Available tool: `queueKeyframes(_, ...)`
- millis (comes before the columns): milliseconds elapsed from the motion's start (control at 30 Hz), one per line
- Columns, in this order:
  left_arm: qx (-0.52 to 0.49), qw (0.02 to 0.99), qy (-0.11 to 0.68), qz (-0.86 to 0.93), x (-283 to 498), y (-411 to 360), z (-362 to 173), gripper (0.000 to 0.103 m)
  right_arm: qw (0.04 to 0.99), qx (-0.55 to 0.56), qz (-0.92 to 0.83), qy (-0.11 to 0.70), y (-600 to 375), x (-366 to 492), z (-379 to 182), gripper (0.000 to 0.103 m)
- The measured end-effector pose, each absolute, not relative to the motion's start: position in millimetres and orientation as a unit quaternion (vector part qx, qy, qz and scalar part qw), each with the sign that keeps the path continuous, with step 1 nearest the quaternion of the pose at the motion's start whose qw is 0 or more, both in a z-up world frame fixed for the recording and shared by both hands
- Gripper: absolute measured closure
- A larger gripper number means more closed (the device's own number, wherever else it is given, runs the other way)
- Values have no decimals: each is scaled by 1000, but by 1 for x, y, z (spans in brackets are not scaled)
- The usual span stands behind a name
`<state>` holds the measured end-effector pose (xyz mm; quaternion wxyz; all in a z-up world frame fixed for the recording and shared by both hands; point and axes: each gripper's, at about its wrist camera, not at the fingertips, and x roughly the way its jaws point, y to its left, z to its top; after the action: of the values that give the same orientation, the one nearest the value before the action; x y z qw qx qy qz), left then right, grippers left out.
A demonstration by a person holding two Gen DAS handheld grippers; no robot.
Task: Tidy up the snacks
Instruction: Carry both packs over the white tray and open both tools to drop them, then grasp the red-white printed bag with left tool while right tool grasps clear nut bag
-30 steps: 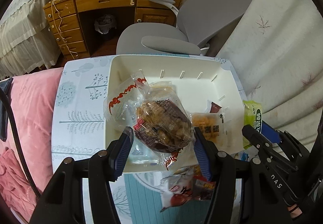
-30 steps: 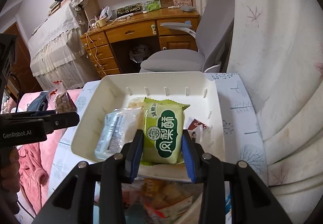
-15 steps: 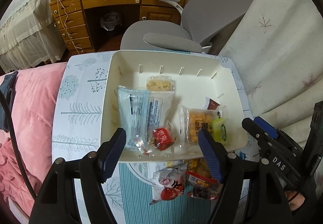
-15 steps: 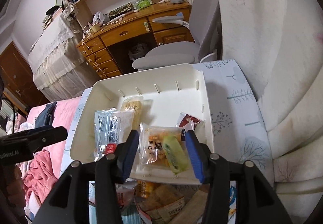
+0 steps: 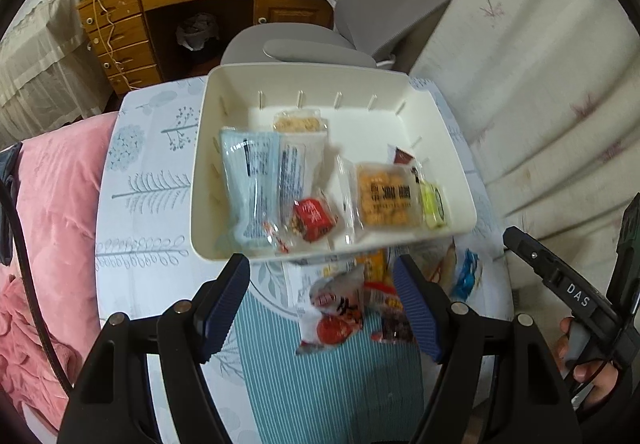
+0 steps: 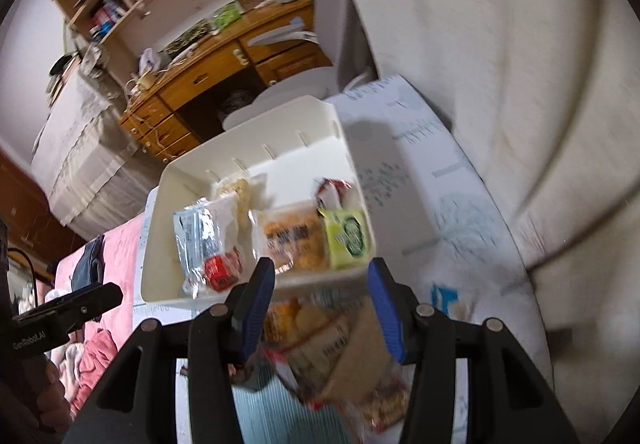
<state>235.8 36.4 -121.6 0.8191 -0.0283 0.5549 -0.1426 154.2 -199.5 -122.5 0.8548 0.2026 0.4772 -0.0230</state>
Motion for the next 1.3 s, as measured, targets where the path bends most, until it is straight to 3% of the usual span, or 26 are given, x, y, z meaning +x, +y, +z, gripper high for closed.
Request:
queueKeyframes(267,-22,808,568,-155,213,39,-138,30,823,267,-57,499,-215,110,-143,54)
queueKeyframes(367,-17,801,577,-160,206,38,-148,22,805,295,-73,510,-221,95,-154,50)
queueKeyframes(533,-6,783,600,-166,200,34,-171,19,770,339,-108,529,-232,72,-176,48)
queueKeyframes(1300,43,748,639,-175,207,7,-238,19,568,574,-146,571,-252,52,-276,49)
